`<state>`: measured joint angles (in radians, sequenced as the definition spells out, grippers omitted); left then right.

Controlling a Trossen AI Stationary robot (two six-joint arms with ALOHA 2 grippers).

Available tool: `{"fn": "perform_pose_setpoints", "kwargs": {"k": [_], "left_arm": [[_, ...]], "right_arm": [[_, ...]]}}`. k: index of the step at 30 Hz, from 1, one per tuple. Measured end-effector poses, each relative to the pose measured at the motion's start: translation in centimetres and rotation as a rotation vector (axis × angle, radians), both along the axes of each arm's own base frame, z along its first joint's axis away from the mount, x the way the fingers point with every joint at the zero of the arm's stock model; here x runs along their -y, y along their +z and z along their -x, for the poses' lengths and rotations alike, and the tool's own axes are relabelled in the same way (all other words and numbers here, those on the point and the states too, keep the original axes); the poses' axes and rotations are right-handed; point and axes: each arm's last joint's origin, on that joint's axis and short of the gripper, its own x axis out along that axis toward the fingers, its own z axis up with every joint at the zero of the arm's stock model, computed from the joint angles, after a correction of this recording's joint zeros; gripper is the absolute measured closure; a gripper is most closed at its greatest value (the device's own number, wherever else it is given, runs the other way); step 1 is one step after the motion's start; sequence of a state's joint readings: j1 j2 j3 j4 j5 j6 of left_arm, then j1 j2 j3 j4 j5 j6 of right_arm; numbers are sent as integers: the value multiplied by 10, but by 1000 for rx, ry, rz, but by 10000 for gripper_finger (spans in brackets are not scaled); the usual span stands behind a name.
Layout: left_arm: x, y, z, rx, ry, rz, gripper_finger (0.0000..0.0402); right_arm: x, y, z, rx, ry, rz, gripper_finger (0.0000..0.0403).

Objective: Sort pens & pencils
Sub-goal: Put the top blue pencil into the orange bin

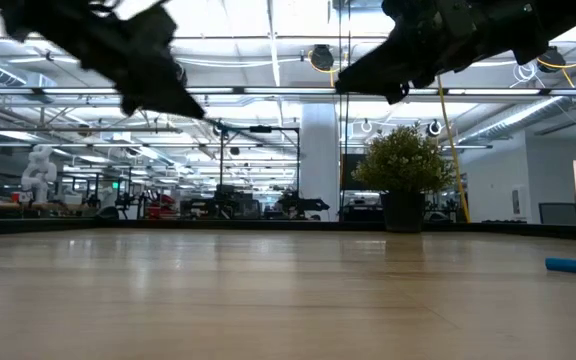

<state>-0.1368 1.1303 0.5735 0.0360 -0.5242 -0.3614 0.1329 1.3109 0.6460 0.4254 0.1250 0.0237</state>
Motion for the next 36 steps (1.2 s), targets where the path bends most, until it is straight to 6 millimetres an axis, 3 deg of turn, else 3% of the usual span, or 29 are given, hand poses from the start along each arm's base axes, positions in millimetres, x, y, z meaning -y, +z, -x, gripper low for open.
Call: {"fn": "perform_pose_setpoints", "kwargs": {"k": [7, 19, 36], "left_arm": [[17, -12, 13, 221, -128, -4, 401], [22, -19, 18, 231, -158, 14, 401], [23, -19, 18, 234, -158, 23, 401]], "right_arm": [[0, 2, -2, 31, 3, 4, 289], [-1, -10, -8, 5, 2, 9, 289], [-1, -11, -12, 34, 1, 4, 289]]}}
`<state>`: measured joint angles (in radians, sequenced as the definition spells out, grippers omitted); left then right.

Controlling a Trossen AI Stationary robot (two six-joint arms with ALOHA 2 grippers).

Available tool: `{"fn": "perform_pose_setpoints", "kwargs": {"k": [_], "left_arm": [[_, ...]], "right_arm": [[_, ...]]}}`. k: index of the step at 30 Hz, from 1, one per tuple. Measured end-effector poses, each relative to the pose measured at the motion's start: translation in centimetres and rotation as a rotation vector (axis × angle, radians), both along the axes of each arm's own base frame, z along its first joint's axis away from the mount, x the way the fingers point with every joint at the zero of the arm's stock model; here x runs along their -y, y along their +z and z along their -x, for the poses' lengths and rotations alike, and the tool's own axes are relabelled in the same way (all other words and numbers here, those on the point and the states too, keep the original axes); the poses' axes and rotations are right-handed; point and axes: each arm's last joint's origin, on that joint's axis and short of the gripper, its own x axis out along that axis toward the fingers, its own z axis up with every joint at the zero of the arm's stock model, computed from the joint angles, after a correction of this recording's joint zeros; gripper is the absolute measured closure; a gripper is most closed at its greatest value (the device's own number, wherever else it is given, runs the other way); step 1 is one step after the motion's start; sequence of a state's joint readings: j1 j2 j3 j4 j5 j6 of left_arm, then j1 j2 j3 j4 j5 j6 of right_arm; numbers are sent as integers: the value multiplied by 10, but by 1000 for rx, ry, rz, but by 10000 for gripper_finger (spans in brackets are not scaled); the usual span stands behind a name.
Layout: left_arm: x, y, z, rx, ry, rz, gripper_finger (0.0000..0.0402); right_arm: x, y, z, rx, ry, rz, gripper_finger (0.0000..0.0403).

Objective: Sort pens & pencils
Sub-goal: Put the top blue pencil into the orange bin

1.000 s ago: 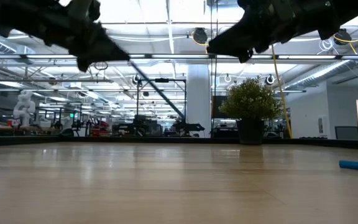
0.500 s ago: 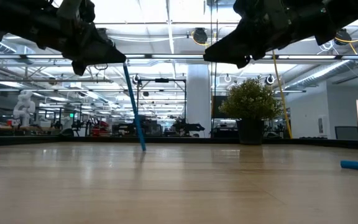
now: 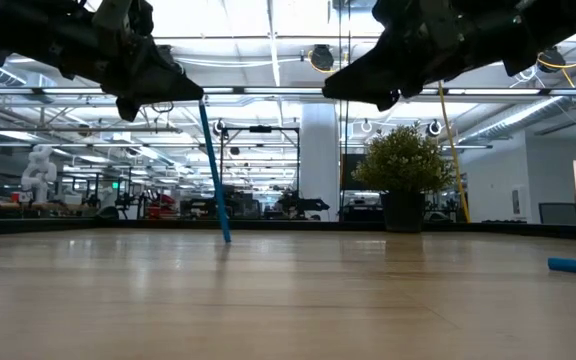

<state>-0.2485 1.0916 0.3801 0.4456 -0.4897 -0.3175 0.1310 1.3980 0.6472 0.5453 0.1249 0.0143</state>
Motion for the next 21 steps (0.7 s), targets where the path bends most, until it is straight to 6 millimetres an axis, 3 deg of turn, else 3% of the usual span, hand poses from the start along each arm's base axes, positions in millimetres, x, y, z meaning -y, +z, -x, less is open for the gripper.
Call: {"fn": "perform_pose_setpoints", "kwargs": {"k": [11, 21], "left_arm": [[1, 0, 0, 1, -18, 7, 401], [1, 0, 0, -4, -20, 6, 401]], "right_arm": [[9, -37, -29, 88, -13, 7, 278], [17, -63, -79, 65, -47, 21, 166]]}}
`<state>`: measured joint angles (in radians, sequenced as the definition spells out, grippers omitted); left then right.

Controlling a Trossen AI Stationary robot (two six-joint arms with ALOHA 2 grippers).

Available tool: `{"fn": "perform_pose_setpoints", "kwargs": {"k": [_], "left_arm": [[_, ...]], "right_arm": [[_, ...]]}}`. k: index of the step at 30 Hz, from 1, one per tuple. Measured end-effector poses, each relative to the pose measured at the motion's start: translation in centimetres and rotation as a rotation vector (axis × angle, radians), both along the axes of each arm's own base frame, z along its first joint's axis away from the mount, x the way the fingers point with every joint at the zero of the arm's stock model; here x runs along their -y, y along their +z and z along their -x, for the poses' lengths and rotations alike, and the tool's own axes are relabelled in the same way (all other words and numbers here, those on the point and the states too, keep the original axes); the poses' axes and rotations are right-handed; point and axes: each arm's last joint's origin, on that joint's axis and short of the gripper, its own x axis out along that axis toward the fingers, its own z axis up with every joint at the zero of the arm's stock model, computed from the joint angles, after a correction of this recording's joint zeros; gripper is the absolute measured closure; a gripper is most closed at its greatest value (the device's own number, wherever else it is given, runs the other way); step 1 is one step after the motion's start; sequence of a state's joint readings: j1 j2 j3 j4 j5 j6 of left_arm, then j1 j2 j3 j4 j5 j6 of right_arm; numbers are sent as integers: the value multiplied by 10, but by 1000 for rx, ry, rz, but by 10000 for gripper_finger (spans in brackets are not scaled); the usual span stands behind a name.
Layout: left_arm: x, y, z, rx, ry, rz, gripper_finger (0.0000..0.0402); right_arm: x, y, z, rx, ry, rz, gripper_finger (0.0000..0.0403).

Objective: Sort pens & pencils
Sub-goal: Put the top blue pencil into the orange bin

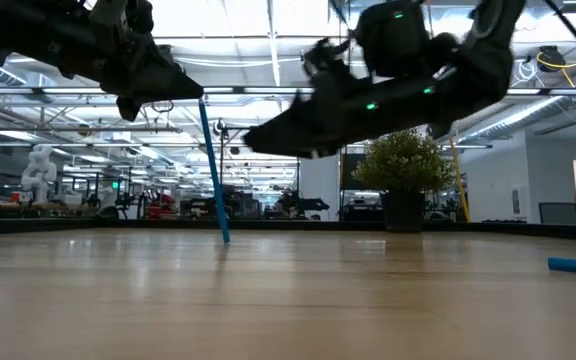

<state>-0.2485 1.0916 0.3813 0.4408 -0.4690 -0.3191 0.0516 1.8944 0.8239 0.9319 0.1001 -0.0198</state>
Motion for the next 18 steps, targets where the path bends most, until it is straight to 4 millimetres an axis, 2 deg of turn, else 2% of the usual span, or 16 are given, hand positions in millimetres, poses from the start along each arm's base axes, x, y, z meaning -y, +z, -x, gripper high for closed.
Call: {"fn": "perform_pose_setpoints", "kwargs": {"k": [4, 8, 18], "left_arm": [[0, 0, 0, -1, 0, 0, 401], [0, 0, 0, -3, 0, -1, 401], [0, -1, 0, -7, 0, -2, 401]], "right_arm": [[6, -6, -24, 10, -15, 20, 147], [11, -11, -39, 15, -31, 15, 145], [9, -19, -45, 2, 1, -61, 149]]}}
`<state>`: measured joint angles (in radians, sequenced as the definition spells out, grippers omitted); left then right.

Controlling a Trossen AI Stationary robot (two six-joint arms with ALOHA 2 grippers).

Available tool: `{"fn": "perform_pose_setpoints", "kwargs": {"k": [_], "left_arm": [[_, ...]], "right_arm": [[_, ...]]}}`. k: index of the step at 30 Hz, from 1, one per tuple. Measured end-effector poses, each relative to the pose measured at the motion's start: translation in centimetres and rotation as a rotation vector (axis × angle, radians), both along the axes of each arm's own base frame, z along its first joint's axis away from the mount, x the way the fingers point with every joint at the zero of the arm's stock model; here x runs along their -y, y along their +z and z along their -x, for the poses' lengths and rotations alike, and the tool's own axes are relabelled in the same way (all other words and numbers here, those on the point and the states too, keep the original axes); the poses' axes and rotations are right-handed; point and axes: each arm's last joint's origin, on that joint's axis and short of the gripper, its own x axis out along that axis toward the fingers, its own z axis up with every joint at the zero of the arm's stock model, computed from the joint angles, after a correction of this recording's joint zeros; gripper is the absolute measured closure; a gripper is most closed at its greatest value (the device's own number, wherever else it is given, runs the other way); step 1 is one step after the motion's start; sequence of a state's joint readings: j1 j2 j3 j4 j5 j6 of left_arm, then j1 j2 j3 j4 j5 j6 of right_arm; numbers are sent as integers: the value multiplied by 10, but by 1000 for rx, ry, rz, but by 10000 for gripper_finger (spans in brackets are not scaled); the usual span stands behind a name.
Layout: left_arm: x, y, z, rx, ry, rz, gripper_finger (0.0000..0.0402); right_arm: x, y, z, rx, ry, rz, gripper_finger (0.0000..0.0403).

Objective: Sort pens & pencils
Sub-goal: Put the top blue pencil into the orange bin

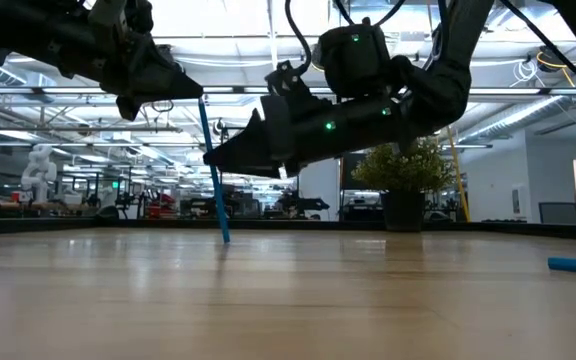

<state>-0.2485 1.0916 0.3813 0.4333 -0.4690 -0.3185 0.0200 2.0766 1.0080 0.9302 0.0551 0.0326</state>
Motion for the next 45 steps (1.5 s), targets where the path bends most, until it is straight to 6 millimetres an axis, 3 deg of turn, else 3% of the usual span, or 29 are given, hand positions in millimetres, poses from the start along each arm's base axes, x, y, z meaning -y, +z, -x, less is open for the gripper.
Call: {"fn": "perform_pose_setpoints", "kwargs": {"k": [5, 13, 22, 27, 36, 45], "left_arm": [[0, 0, 0, 0, 0, 0, 401], [0, 0, 0, 2, 0, 0, 401], [0, 0, 0, 3, 0, 0, 401], [0, 0, 0, 3, 4, -1, 401], [0, 0, 0, 3, -1, 2, 389], [0, 3, 2, 18, -3, -2, 287]], "right_arm": [[0, 0, 0, 3, 1, -39, 166], [0, -8, -1, 7, -2, -48, 268], [0, -17, -9, 7, -5, -61, 329], [-1, -17, -9, 1, -4, -83, 388], [-1, -18, -9, -8, -5, -87, 392], [0, -18, -9, -12, -16, -89, 392]]}}
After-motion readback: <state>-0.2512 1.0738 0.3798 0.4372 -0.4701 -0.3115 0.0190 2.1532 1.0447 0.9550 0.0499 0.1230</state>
